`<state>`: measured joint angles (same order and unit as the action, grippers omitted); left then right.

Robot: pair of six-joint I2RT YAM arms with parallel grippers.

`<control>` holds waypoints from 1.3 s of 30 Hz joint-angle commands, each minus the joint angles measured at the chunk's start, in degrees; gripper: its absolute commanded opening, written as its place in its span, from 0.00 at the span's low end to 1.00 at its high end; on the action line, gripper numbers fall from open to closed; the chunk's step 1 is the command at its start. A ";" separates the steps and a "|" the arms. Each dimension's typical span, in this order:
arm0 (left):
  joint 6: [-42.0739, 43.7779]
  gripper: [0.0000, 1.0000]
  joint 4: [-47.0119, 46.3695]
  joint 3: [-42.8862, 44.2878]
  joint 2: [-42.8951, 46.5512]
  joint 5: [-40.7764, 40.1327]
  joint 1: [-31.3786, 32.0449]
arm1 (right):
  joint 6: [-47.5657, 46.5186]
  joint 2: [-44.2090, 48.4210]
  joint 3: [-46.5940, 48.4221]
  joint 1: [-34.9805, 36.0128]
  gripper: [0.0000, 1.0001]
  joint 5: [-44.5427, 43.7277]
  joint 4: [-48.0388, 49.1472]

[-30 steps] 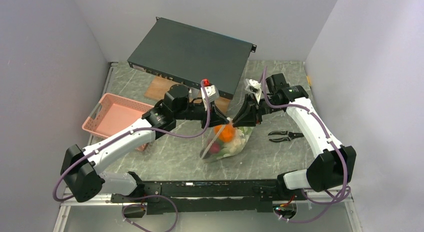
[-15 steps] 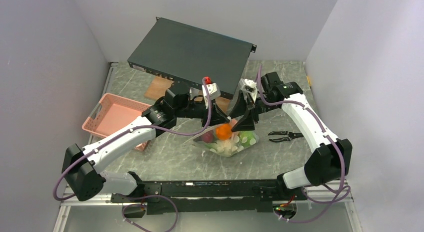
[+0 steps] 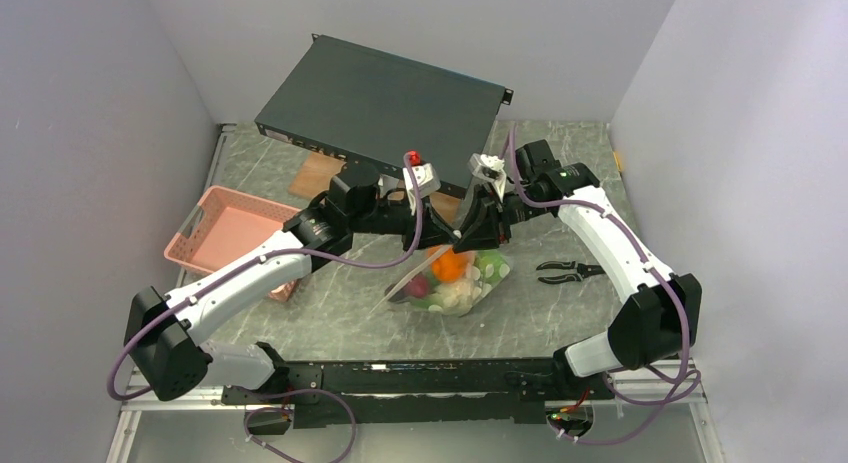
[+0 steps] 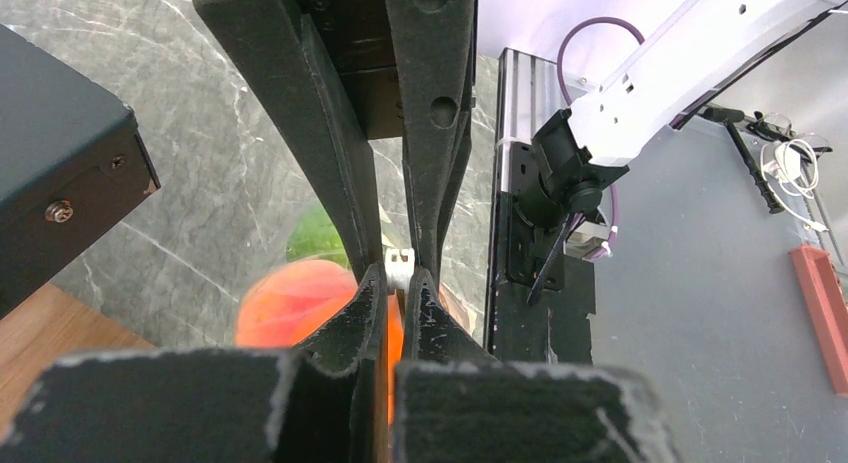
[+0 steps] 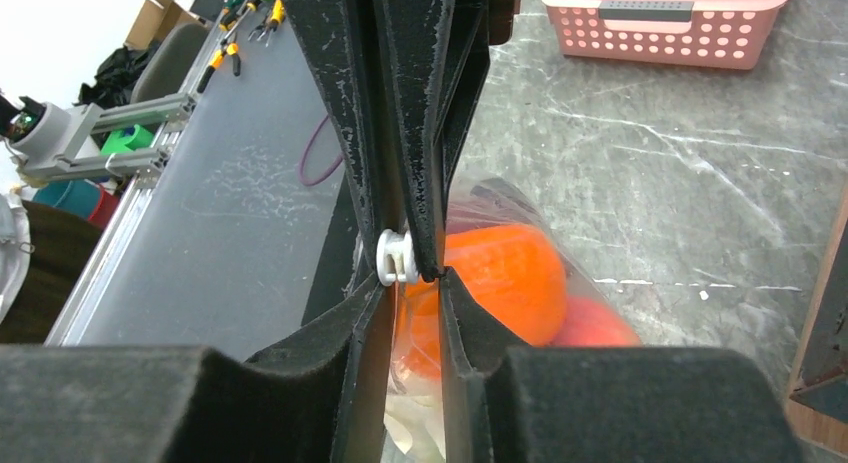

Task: Open the zip-top bag and remove the fake food
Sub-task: Unzip the zipper food storage bag at the center of the board.

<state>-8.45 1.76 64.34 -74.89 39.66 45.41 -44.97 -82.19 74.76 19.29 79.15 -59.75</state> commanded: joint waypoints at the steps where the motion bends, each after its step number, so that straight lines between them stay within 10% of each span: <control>1: 0.09 0.00 -2.63 1.78 1.37 1.42 0.25 | -0.19 0.40 0.34 0.31 0.27 0.22 2.09; 17: -0.44 0.00 -3.60 1.21 1.94 1.22 0.24 | -4.02 0.77 -0.32 0.64 0.41 -0.74 0.15; 27: -0.12 0.00 -2.67 0.45 2.74 1.15 0.23 | -6.45 0.97 0.22 0.62 0.00 -1.60 -1.18; 39: 0.48 0.00 -0.68 -3.01 5.40 -0.19 0.26 | -7.79 0.94 1.96 -1.07 0.00 -0.69 -2.82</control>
<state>-8.36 1.13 61.95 -72.90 38.65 45.54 -51.05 -82.17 74.59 19.70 77.87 -62.11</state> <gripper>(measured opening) 0.036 0.007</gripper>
